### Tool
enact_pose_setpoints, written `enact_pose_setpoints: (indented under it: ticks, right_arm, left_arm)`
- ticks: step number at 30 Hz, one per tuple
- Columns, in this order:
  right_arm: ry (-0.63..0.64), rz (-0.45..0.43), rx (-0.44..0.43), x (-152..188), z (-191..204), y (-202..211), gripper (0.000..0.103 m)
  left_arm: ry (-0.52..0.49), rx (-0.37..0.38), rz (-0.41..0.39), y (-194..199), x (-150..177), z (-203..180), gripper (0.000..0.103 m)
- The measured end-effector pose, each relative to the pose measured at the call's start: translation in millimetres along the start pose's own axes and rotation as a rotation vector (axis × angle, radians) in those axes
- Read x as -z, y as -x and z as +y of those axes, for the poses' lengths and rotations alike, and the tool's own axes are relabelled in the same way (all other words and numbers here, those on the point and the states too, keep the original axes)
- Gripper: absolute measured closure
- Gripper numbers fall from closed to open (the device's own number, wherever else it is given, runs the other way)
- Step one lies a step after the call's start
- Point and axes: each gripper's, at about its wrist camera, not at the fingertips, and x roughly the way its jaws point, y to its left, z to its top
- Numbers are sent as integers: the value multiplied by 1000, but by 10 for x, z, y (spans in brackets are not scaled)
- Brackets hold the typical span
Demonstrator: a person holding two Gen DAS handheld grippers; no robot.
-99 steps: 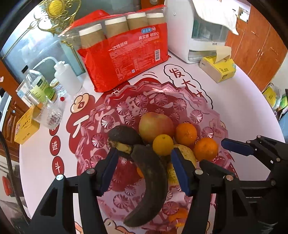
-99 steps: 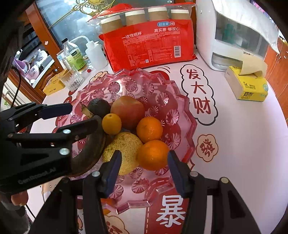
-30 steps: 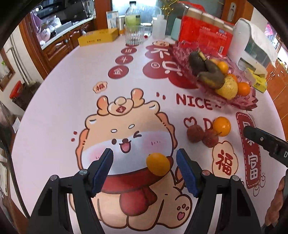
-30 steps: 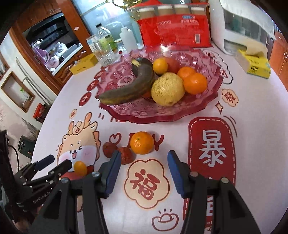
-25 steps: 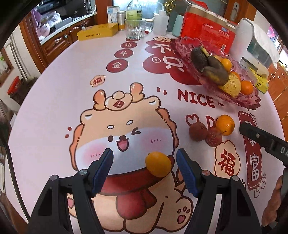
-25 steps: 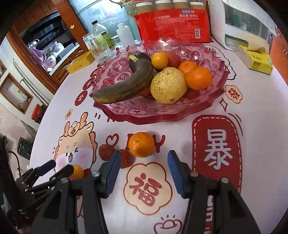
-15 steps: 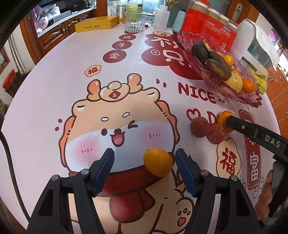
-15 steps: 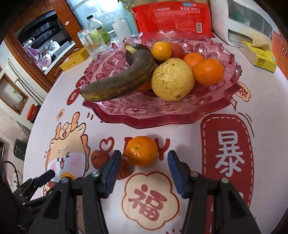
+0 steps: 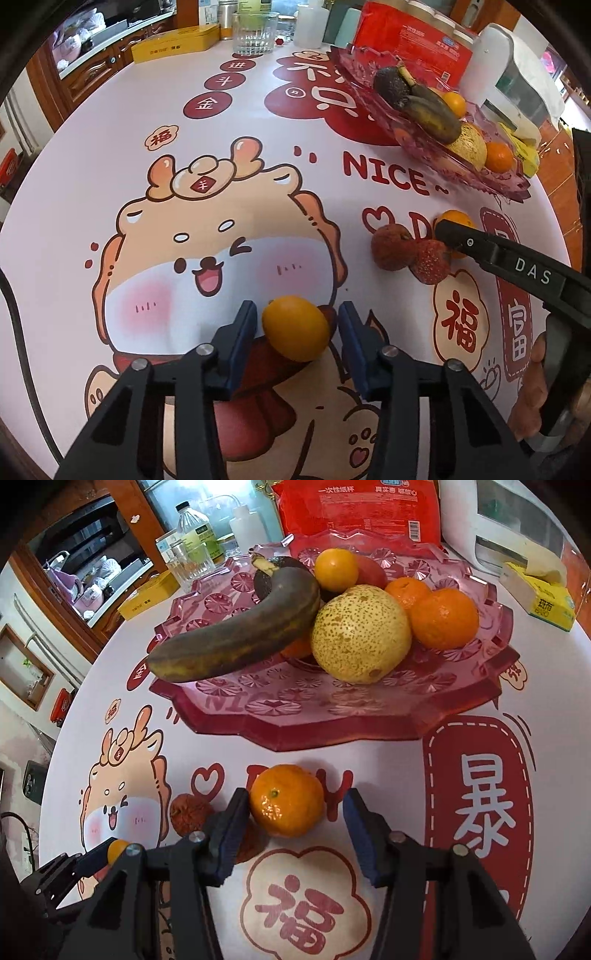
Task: Organize fruits
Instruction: 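Close the left gripper on a mandarin while the right gripper grasps another mandarin, then carry the mandarin in the left gripper while the right gripper carries its mandarin toward the bowl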
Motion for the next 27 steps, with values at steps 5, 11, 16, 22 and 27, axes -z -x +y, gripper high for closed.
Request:
enact_pose_setpoints:
  ticks: [5, 11, 16, 22, 27]
  right_arm:
    - [14, 4, -2, 8, 24, 19, 62]
    - [-12, 14, 4, 62, -66, 71, 62]
    - [-36, 21, 5, 154, -154, 176, 62]
    - [-48, 1, -7, 220, -189, 368, 62]
    - [-39, -41, -13, 283, -172, 640, 62]
  left_arm:
    - [-1, -9, -4, 9, -3, 4, 70]
    - [-4, -7, -3, 42, 26, -6, 71]
    - [-32, -9, -9, 105, 52, -76, 71]
    - [-81, -20, -32, 256, 92, -214, 71]
    - [-133, -40, -65, 425, 112, -373, 71]
